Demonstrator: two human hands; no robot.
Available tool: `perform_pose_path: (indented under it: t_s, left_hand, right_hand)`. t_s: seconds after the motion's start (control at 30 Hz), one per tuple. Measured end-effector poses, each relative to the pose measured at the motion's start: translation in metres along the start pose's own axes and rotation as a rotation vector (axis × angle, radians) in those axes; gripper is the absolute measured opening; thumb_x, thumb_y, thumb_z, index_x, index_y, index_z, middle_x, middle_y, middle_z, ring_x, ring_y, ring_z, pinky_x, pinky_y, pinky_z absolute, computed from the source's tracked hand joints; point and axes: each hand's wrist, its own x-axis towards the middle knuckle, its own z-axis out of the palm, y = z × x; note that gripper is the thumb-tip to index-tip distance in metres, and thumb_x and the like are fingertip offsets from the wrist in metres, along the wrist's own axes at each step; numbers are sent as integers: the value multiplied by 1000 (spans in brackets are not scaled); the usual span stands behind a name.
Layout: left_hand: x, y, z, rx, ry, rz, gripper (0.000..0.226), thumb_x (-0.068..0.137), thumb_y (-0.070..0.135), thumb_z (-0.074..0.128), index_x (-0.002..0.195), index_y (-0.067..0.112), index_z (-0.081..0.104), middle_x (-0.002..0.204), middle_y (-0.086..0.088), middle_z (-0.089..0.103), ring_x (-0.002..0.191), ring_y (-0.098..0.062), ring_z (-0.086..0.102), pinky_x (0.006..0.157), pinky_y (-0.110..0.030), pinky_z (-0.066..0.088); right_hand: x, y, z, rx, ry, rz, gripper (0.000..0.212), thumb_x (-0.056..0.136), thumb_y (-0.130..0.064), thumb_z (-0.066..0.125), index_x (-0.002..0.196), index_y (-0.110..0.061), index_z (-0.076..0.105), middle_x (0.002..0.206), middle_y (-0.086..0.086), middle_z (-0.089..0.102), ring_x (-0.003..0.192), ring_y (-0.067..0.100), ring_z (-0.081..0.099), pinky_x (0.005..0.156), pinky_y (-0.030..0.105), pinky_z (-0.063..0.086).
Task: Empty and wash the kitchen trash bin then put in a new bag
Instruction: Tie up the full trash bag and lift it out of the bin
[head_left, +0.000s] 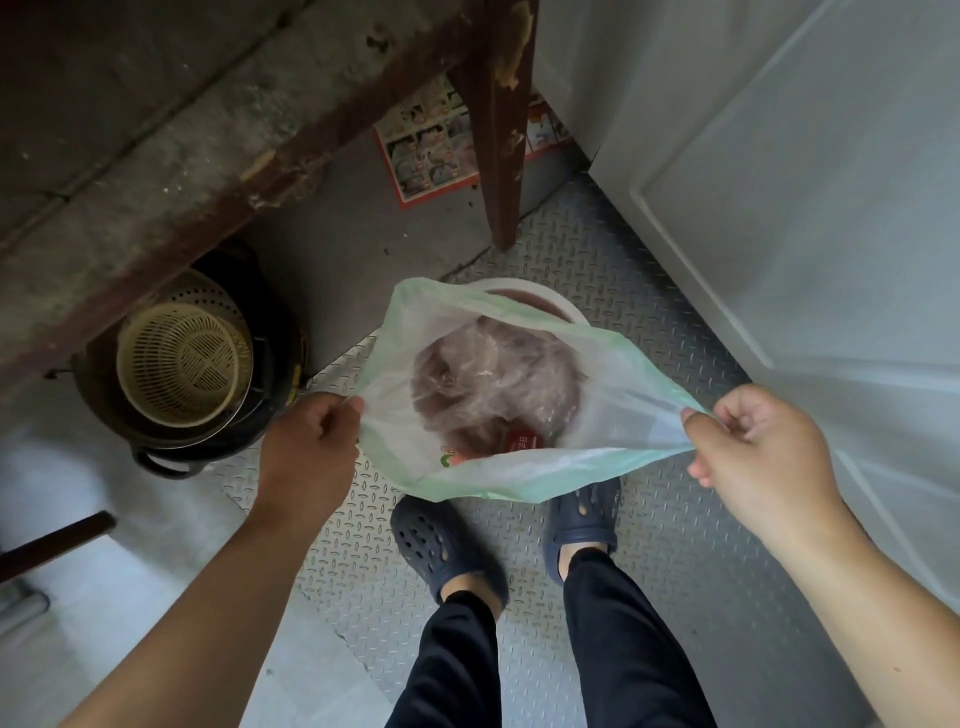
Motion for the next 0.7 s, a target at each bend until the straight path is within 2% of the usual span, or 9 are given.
perform_pose_path:
  t_s: [0.13,0.23,0.3,0.4,0.47,0.53,0.57,0.63,0.7]
  left_hand:
    - [4,-2,6,-32,10,-22,31,99,35,59,74,17,64,65,-7,61,57,-20,52,55,-32,41]
    - [1,-7,11,-24,17,-10,28,97,40,59,84,16,66,78,-13,67,69,-26,60,64,-41,49]
    - [-5,-9,17,-87,12,-75,25,90,47,65,103,25,66,95,-3,70,84,-25,68,77,-45,56]
    - [-16,-4,30,-373,-19,-343,57,84,52,75,130,30,51,116,3,65,98,-20,69,79,-40,60]
    - [-25,1,40,-487,-40,-520,70,80,59,75,137,30,46,116,6,63,101,-17,68,80,-39,60]
    - [-35,5,51,-544,-106,-669,73,77,65,74,135,27,50,113,4,63,101,-17,67,84,-41,61]
    - [-41,6,58,-573,-155,-732,68,76,66,74,126,24,56,110,3,63,100,-18,67,83,-41,60]
    - [-52,10,72,-662,-272,-824,55,75,66,74,103,21,60,109,-2,63,102,-23,65,77,-41,59]
    - [-58,16,87,-715,-374,-890,55,75,67,73,96,18,58,112,-8,65,103,-27,66,72,-40,59]
  right_hand:
    - [3,4,6,-49,-29,-20,22,88,-24,68,72,-16,55,56,5,69,54,20,68,60,45,57]
    - [9,2,7,-174,-173,-38,24,79,-32,77,88,-23,56,80,-1,69,72,23,69,63,42,57]
    - [18,-5,2,-214,-357,-36,61,66,-49,82,115,-29,53,105,-12,64,90,12,65,74,39,56]
    - [42,-32,-3,-191,-449,-88,107,48,-75,78,141,-34,42,119,-16,58,103,5,60,80,32,53]
    - [63,-55,3,-153,-423,-163,92,54,-79,75,130,-30,55,108,-15,63,94,0,59,70,23,47]
    - [83,-78,17,-185,-408,-254,57,68,-72,69,95,-22,66,88,-8,64,82,9,58,65,31,47]
    - [90,-89,27,-225,-424,-301,56,74,-67,65,85,-12,65,82,0,63,78,15,56,66,35,48]
    - [100,-104,46,-359,-480,-371,53,84,-60,61,75,-7,59,75,4,56,72,19,54,61,32,38]
    - [107,-111,65,-513,-512,-459,49,91,-54,58,83,-6,64,84,9,62,81,24,60,64,33,43]
